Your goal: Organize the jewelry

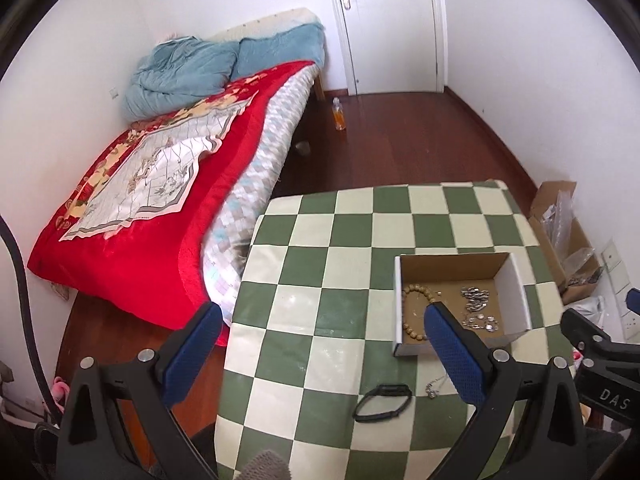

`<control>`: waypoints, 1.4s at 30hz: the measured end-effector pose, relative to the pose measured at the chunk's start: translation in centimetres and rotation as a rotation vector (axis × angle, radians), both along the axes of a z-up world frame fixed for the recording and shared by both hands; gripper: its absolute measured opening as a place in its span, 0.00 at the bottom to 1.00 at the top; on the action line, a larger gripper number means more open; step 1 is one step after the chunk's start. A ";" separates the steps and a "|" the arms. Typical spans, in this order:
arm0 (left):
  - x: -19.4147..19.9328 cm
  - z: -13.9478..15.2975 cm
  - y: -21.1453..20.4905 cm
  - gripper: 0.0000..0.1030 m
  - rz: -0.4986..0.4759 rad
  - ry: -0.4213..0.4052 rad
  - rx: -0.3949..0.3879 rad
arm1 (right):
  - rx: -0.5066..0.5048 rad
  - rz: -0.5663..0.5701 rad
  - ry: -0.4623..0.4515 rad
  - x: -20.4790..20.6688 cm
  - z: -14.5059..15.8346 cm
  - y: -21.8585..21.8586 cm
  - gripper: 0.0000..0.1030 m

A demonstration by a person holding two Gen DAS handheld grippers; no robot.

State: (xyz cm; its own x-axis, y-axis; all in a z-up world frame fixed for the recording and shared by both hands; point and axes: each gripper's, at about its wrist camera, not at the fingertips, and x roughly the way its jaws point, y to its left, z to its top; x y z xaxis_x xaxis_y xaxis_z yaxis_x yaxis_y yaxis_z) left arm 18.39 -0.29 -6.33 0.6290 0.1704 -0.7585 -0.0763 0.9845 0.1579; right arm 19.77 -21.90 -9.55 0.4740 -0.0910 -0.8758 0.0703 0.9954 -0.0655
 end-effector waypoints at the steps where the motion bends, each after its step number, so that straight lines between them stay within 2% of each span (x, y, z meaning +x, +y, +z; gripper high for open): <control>1: -0.4 0.3 -0.1 1.00 -0.004 -0.006 -0.003 | -0.002 0.000 -0.013 -0.4 0.5 0.0 1.00; 7: -2.2 1.1 -0.1 1.00 -0.008 -0.018 -0.016 | 0.022 0.000 -0.080 -3.2 3.1 0.5 1.00; 10: -2.7 -0.2 0.4 1.00 0.020 0.000 0.009 | 0.056 0.001 -0.073 -4.3 3.2 0.5 1.00; 12: -2.6 -2.5 1.2 1.00 0.050 0.052 0.021 | 0.082 -0.005 -0.052 -4.8 2.5 0.1 1.00; 15: -2.4 -6.2 2.2 1.00 0.087 0.141 0.003 | 0.108 -0.029 0.003 -5.1 -0.1 -0.8 1.00; 18: -2.3 -9.9 3.2 1.00 0.132 0.229 -0.016 | 0.183 -0.060 0.096 -4.7 -4.3 -2.2 0.96; 19: -2.1 -11.3 3.6 0.99 0.153 0.263 -0.039 | 0.202 -0.067 0.121 -4.5 -5.6 -2.4 0.93; 21: -2.3 -13.2 4.2 0.99 0.184 0.312 -0.091 | 0.239 -0.080 0.168 -3.8 -8.6 -2.7 0.75; 25: -2.2 -16.9 5.2 0.95 0.233 0.411 -0.236 | 0.269 -0.087 0.220 -2.1 -13.3 -2.3 0.73; 30: -1.9 -18.9 5.6 0.83 0.261 0.452 -0.312 | 0.256 -0.085 0.243 -0.3 -16.7 -1.1 0.73; 36: -1.2 -19.3 5.0 0.83 0.228 0.438 -0.303 | 0.219 -0.073 0.245 1.4 -19.0 0.9 0.73; 38: -1.0 -19.2 4.6 0.82 0.210 0.438 -0.287 | 0.177 -0.061 0.233 1.6 -19.3 1.7 0.71; 40: -0.8 -19.1 3.8 0.82 0.183 0.429 -0.252 | 0.122 -0.039 0.213 1.5 -19.3 2.7 0.55; 41: -0.7 -19.0 3.7 0.82 0.170 0.425 -0.240 | 0.093 -0.030 0.199 1.4 -19.2 3.1 0.30; 42: -0.7 -19.0 3.2 0.82 0.144 0.428 -0.212 | 0.074 -0.022 0.188 1.3 -19.2 3.2 0.14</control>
